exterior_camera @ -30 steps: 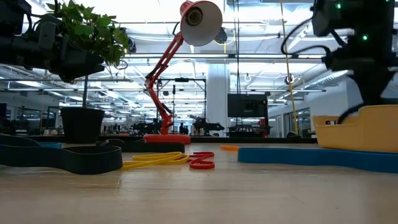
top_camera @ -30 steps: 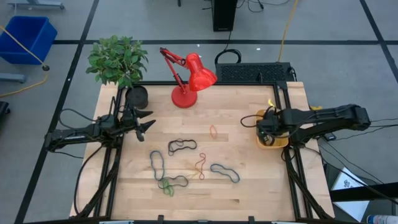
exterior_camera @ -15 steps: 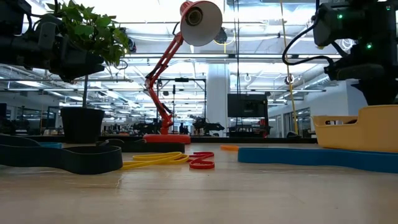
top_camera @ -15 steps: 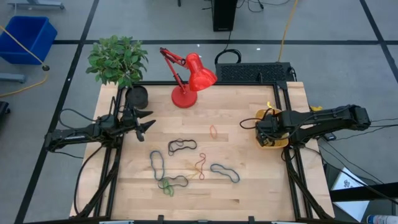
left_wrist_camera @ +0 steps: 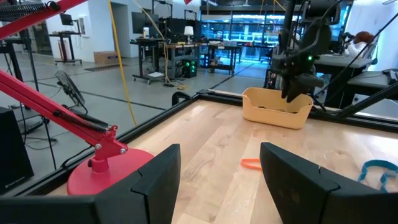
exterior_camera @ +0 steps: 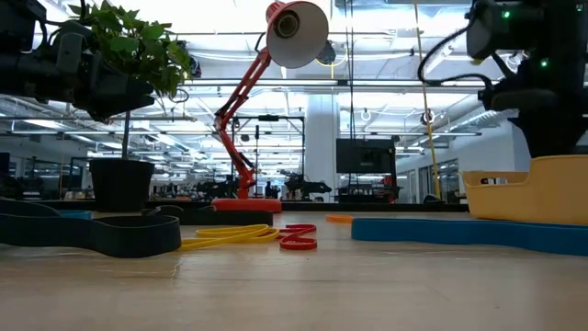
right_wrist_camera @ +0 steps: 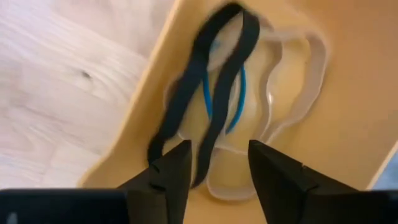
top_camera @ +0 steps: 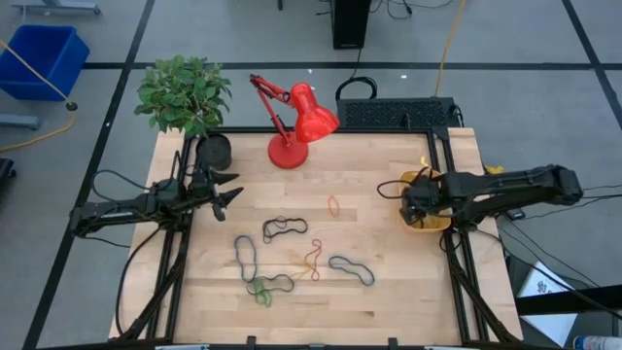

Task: Pick and place rubber bands into bin
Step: Put the right blue rubber band into the yellow bin

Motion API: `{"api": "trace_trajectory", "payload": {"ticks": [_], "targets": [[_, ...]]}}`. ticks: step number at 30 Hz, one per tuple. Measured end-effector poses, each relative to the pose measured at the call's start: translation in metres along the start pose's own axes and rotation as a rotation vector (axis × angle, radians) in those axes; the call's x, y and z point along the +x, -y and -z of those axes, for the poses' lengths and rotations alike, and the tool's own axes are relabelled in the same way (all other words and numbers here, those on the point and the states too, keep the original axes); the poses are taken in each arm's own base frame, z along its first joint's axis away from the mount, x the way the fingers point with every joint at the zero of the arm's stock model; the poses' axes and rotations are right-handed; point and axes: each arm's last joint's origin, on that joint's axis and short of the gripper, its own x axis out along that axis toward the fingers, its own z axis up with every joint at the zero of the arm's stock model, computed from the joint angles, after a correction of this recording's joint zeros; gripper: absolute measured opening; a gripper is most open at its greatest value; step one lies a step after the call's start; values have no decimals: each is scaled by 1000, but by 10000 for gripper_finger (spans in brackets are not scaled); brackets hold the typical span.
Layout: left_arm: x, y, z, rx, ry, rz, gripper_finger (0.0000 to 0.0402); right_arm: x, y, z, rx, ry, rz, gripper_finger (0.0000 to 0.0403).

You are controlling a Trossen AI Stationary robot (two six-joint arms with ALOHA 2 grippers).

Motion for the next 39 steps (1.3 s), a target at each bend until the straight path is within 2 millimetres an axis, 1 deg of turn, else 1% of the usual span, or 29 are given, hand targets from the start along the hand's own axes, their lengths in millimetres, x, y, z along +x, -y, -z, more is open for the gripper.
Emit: {"api": "trace_trajectory", "payload": {"ticks": [2, 4, 6, 8, 12, 15, 17, 19, 22, 26, 30, 34, 39], "targets": [[0, 0, 0, -1, 0, 0, 228, -5, -1, -2, 8, 55, -61, 160], [0, 0, 0, -1, 0, 0, 228, -14, -5, -6, -11, 121, -163, 159], [0, 0, 0, -1, 0, 0, 228, -23, -10, -10, -56, 195, -291, 157], [0, 0, 0, -2, 0, 0, 228, -34, -17, -15, -105, 274, -457, 156], [0, 0, 0, -3, 0, 1, 228, -59, -30, -26, -183, 488, -746, 159], [0, 0, 0, -4, 0, 1, 228, -80, -39, -31, -318, 668, -927, 161], [0, 0, 0, -4, 0, 1, 228, -90, -45, -32, -415, 773, -1007, 160], [0, 0, 0, -5, 0, 1, 228, -97, -51, -31, -464, 853, -1049, 155], [0, 0, 0, -7, 0, 1, 228, -100, -61, -30, -521, 912, -1078, 145], [0, 0, 0, -7, -1, 2, 228, -93, -79, -24, -637, 919, -1045, 132], [0, 0, 0, -7, 0, 2, 228, -76, -100, -14, -724, 877, -950, 122], [0, 0, 0, -7, 0, 2, 228, -53, -124, -2, -822, 774, -895, 118], [0, 0, 0, -7, 0, 2, 228, -17, -150, 11, -915, 644, -800, 118]]}}
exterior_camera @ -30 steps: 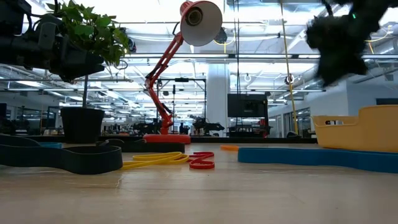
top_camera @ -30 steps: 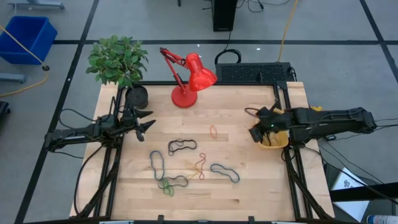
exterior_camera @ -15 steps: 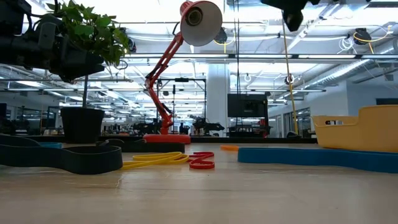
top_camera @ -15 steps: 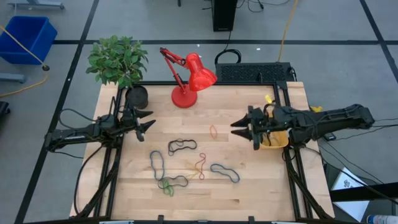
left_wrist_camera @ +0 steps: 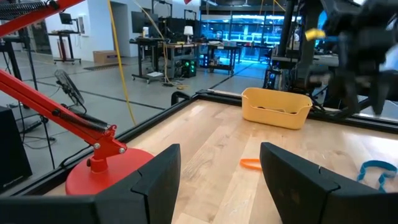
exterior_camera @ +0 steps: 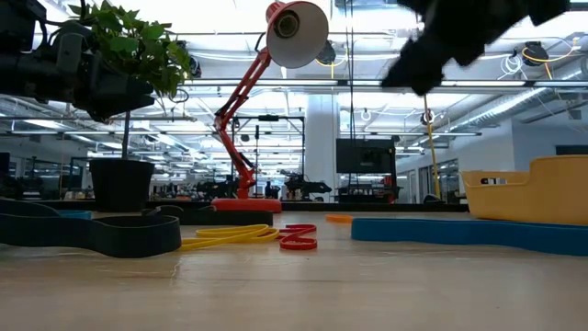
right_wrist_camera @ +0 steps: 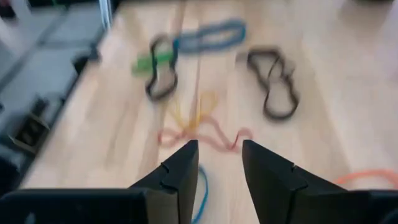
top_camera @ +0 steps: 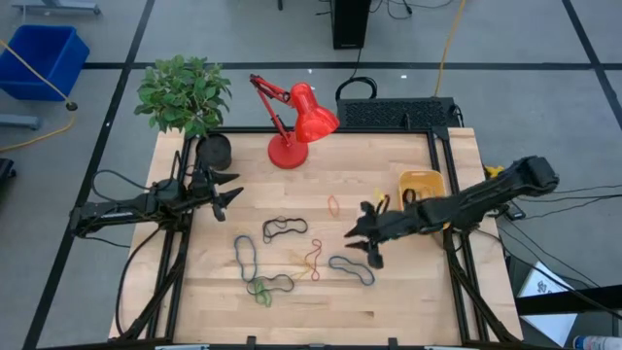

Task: Pick and place rubber bands into bin
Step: Put the right blue rubber band into the yellow bin

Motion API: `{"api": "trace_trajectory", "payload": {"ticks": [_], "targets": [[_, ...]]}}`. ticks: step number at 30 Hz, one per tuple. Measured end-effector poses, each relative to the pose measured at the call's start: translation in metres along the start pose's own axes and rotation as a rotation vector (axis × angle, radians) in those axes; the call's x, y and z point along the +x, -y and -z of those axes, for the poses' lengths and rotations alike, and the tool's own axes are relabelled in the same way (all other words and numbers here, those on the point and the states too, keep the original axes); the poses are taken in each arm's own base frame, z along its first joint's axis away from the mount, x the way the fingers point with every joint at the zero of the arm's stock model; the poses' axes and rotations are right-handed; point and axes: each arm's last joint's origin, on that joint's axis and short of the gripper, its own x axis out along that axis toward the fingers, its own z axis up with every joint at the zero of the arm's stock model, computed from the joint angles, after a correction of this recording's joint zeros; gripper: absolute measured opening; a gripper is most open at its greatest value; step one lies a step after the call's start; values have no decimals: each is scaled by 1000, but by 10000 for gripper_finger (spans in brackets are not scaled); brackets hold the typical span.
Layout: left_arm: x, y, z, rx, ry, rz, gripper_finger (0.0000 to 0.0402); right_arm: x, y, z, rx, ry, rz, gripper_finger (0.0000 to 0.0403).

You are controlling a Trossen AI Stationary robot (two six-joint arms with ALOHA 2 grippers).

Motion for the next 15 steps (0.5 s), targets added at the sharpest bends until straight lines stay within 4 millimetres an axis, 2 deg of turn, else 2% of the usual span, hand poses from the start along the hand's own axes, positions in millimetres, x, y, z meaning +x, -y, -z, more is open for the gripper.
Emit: {"api": "trace_trajectory", "payload": {"ticks": [7, 15], "targets": [[0, 0, 0, -1, 0, 3, 228, 41, -6, 34, -16, -194, 22, 118], [0, 0, 0, -3, 0, 2, 228, 64, -11, 55, 43, -281, 13, 118]]}}
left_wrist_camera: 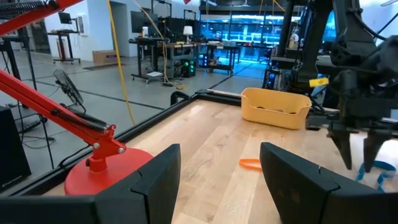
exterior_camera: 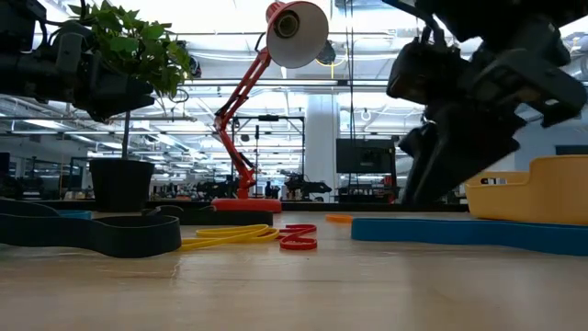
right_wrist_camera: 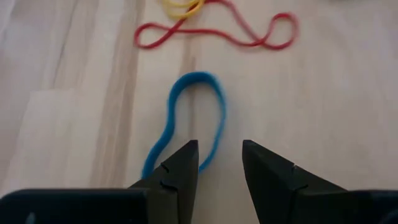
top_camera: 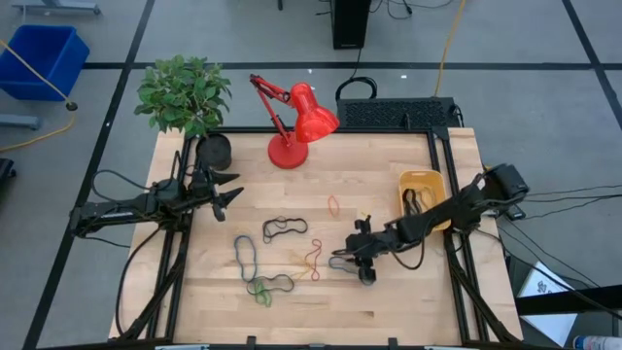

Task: Pick and place rubber bands into bin
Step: Put the right blue rubber band into the yellow bin

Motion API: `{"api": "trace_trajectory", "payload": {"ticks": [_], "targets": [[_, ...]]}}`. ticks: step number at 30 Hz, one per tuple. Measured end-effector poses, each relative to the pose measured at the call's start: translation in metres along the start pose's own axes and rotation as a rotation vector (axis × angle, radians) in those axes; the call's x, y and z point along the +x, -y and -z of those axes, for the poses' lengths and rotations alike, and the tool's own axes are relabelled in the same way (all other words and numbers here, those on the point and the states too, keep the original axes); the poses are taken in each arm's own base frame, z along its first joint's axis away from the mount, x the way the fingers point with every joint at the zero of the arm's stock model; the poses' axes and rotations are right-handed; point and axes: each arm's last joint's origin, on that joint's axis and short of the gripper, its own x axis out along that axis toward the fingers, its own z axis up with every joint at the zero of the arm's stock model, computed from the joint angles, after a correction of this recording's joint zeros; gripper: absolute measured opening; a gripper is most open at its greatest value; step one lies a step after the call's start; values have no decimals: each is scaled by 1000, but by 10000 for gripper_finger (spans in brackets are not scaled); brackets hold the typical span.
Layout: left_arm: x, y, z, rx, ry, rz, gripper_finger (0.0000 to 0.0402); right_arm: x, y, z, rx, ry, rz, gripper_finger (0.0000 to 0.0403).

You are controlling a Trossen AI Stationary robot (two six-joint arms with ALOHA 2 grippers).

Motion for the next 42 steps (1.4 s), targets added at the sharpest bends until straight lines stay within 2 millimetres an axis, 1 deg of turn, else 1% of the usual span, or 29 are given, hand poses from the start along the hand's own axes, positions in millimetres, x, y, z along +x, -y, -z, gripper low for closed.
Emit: {"api": "trace_trajectory", "payload": {"ticks": [4, 7, 12, 16, 21, 23, 27, 30, 34, 38, 42], "targets": [[0, 0, 0, 4, 0, 0, 228, 8, -2, 6, -9, -29, 5, 118], [0, 0, 0, 5, -1, -1, 228, 14, -1, 9, 15, -45, 12, 118], [0, 0, 0, 5, 0, -1, 228, 15, -1, 10, 73, -50, 17, 112], [0, 0, 0, 6, -1, -2, 228, 16, -1, 10, 78, -52, 19, 80], [0, 0, 0, 6, 0, -3, 228, 16, 0, 10, 75, -52, 23, 15], [0, 0, 0, 6, 0, -3, 228, 16, 0, 10, 77, -52, 20, 6], [0, 0, 0, 6, 0, -3, 228, 14, -1, 9, 130, -41, 10, 4], [0, 0, 0, 7, -1, -3, 228, 1, -3, 1, 131, 9, -16, 3], [0, 0, 0, 7, -1, -3, 228, -30, -4, -18, 118, 175, 27, 2], [0, 0, 0, 5, -1, -2, 228, -72, -3, -35, 95, 369, 99, 1], [0, 0, 0, 4, -1, -1, 228, -112, 1, -44, 76, 545, 216, 1]]}}
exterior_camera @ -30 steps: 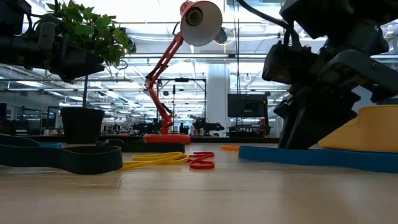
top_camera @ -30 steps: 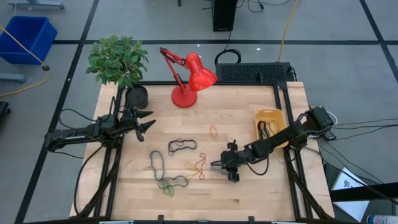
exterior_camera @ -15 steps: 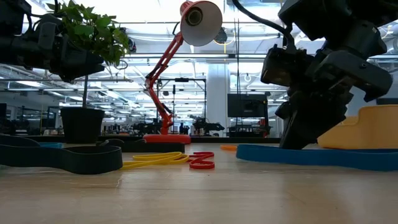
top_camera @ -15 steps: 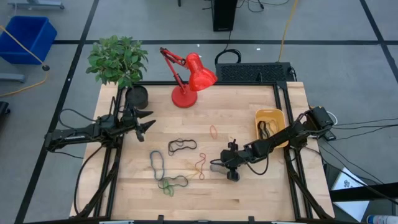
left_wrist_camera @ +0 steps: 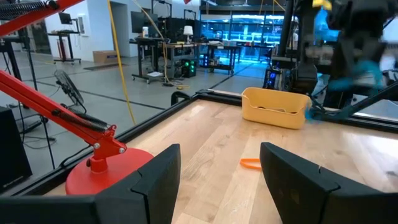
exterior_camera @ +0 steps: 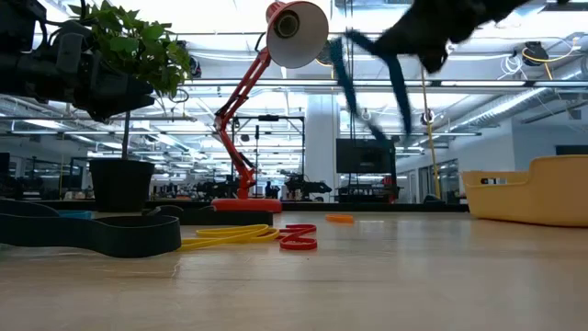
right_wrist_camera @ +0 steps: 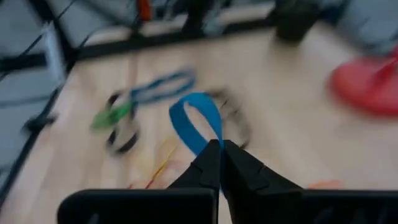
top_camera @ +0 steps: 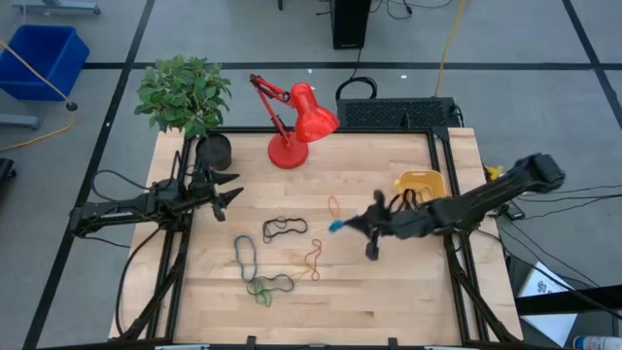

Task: Pick and place rubber bands into bin
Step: Put the right blue rubber band into the yellow bin

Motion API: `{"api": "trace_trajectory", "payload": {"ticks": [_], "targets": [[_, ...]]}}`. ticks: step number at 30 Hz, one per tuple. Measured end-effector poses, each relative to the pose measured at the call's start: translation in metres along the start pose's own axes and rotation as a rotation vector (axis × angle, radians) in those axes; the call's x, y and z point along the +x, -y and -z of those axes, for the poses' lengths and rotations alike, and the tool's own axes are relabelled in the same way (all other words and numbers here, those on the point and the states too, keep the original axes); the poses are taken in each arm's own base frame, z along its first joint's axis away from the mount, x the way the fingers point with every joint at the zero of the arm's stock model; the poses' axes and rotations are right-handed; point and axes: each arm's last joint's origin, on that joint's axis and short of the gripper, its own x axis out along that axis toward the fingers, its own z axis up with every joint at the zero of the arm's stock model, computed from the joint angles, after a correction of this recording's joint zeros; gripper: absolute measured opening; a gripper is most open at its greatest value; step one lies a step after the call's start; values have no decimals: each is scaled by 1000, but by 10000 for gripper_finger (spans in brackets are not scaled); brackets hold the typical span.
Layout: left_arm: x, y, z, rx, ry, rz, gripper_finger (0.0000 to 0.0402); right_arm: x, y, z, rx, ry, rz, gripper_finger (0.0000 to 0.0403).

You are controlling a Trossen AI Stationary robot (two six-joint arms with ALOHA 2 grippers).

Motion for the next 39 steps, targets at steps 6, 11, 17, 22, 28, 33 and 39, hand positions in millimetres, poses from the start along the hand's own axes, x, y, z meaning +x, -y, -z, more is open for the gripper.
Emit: {"api": "trace_trajectory", "payload": {"ticks": [6, 11, 17, 22, 28, 33, 39], "targets": [[0, 0, 0, -1, 0, 0, 228, -33, 9, -28, -81, 208, 149, 1], [0, 0, 0, -1, 0, 0, 228, -48, 14, -39, -143, 263, 267, 1], [0, 0, 0, 3, 0, 0, 228, -61, 20, -59, -173, 142, 479, 0], [0, 0, 0, 5, 0, 0, 228, -76, 36, -78, -67, 30, 589, 0], [0, 0, 0, 5, 0, 0, 228, -88, 63, -70, 92, -200, 678, 0], [0, 0, 0, 7, 0, -3, 228, -95, 87, -44, 263, -435, 816, 0], [0, 0, 0, 8, 0, -3, 228, -97, 100, -12, 373, -639, 931, 0]]}}
